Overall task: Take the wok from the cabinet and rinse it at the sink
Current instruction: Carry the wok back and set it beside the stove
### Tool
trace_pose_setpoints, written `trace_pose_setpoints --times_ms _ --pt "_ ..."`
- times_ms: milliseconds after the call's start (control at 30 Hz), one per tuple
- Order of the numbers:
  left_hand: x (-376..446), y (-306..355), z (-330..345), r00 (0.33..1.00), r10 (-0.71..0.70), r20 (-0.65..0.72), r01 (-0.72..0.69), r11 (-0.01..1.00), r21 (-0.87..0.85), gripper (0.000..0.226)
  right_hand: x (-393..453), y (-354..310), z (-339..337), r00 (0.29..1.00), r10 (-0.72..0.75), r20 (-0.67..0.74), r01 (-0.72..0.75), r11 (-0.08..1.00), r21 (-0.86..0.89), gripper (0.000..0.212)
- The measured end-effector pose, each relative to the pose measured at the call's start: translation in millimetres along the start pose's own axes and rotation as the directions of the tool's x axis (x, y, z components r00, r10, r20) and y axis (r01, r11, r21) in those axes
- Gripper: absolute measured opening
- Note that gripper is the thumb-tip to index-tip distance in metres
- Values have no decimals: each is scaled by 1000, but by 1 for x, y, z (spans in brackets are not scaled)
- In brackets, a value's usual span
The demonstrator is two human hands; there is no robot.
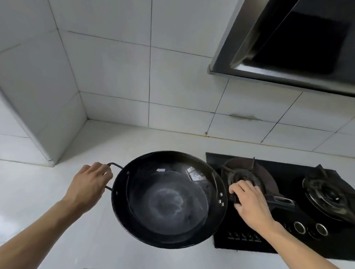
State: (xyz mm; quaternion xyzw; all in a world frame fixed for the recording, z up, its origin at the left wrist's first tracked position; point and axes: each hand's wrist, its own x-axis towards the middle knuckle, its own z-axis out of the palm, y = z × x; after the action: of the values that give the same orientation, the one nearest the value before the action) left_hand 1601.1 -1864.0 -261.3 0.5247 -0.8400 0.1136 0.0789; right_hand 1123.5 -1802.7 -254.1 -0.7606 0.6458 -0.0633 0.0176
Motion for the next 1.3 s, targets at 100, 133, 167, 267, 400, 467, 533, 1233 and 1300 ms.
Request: trace_pose_setpoints --times_ms 100,133,167,267,400,467,533,1233,1300 --pt "11 -9 14 999 24 42 -24 1000 2 40 5 -3 7 1000 8 9 -8 1000 3 57" --pt "16 -10 17 998 21 57 -21 1000 1 40 8 -3 9 1000 13 11 -13 1000 4 57" --pt "20 -11 21 997 16 70 -16 1000 3 40 12 -2 11 1000 18 19 -18 1000 -1 57" --pt "31 -15 31 996 11 90 -13 1000 18 40 20 -1 18 999 36 30 -36 999 7 56" --pt "53 -19 42 992 -11 124 4 999 54 37 32 2 29 997 75 15 -75 997 29 53" --pt "64 -18 44 988 -36 150 26 997 71 36 38 5 34 995 95 16 -95 995 36 54" --pt "74 -17 48 985 -49 168 34 995 90 36 42 8 41 994 110 20 -111 993 48 54" --pt "86 -2 56 987 -8 160 0 999 46 48 21 20 67 973 210 98 -229 939 258 42" --pt "85 7 50 987 -20 159 17 1000 22 37 17 24 66 974 199 106 -221 934 282 39"
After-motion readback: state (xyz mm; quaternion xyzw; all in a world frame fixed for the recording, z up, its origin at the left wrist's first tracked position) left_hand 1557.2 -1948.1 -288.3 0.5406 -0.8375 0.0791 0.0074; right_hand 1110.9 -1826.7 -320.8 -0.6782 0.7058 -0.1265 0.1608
